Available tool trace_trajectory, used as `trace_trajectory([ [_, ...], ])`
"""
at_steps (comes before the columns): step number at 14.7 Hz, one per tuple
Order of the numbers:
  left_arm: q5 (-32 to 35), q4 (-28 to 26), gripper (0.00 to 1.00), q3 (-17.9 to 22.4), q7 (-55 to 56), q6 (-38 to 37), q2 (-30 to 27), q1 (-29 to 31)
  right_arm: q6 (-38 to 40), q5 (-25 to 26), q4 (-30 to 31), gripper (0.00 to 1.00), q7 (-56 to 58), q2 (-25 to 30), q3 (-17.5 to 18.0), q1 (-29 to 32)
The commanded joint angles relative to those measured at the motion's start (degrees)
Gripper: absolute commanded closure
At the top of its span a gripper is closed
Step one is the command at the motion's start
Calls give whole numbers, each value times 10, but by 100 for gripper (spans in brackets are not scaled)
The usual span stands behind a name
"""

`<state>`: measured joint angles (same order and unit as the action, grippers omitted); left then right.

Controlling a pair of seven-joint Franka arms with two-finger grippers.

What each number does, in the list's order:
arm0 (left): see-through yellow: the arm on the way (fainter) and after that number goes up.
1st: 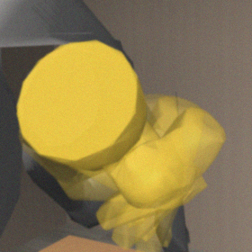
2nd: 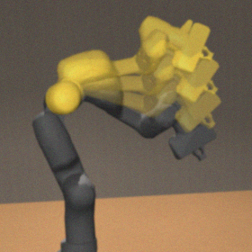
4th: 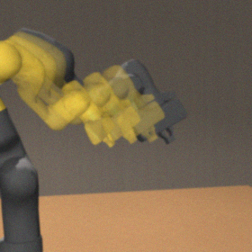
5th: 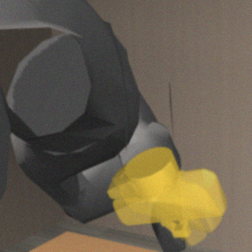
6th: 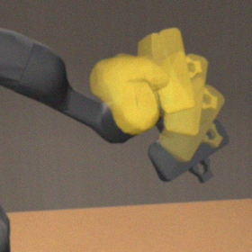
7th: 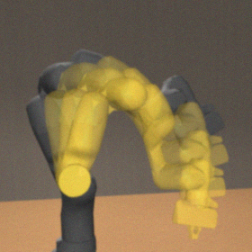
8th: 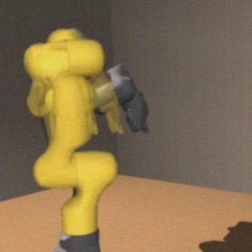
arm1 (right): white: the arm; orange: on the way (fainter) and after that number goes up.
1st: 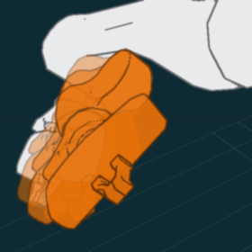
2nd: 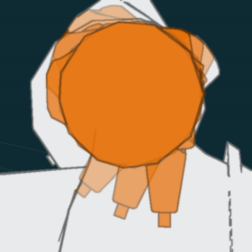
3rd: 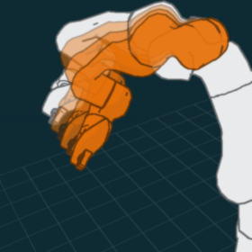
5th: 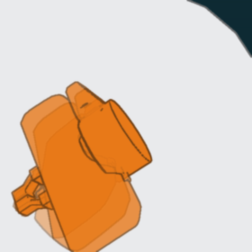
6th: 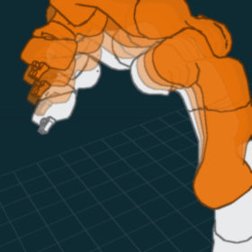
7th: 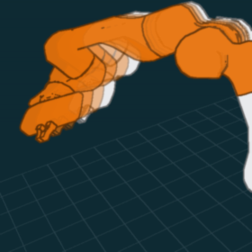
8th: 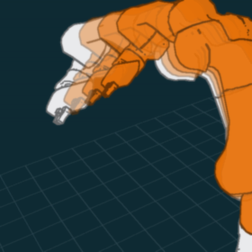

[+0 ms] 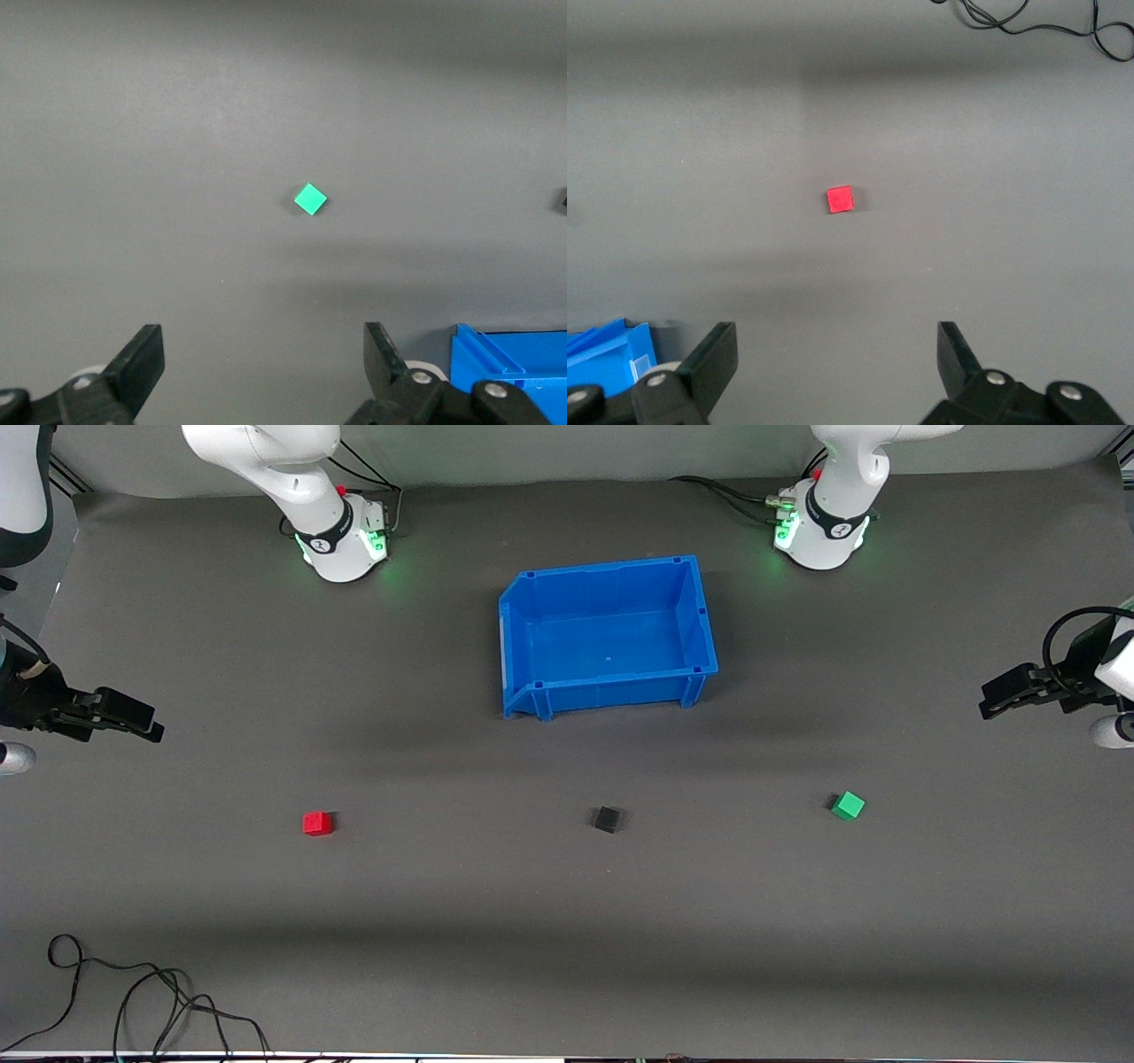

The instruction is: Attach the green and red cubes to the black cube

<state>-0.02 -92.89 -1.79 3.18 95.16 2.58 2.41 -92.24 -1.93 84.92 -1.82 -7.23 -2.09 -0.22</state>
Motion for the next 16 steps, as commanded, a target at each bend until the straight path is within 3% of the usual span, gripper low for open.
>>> trace_trajectory([
  [1,4,9,0,3,3,-20,-1,-19,-3,-7,16,0,2,17,1,3],
  [8,10,8,0,4,-8,-28,1,-10,-4,-6,10,0,1,10,2,0],
  [12,10,-5,0,11,58,-27,15,4,-5,-7,9,0,-7,9,0,7],
  [16,14,-46,0,11,78,5,37,7,-4,-12,1,0,-226,-14,0,10],
])
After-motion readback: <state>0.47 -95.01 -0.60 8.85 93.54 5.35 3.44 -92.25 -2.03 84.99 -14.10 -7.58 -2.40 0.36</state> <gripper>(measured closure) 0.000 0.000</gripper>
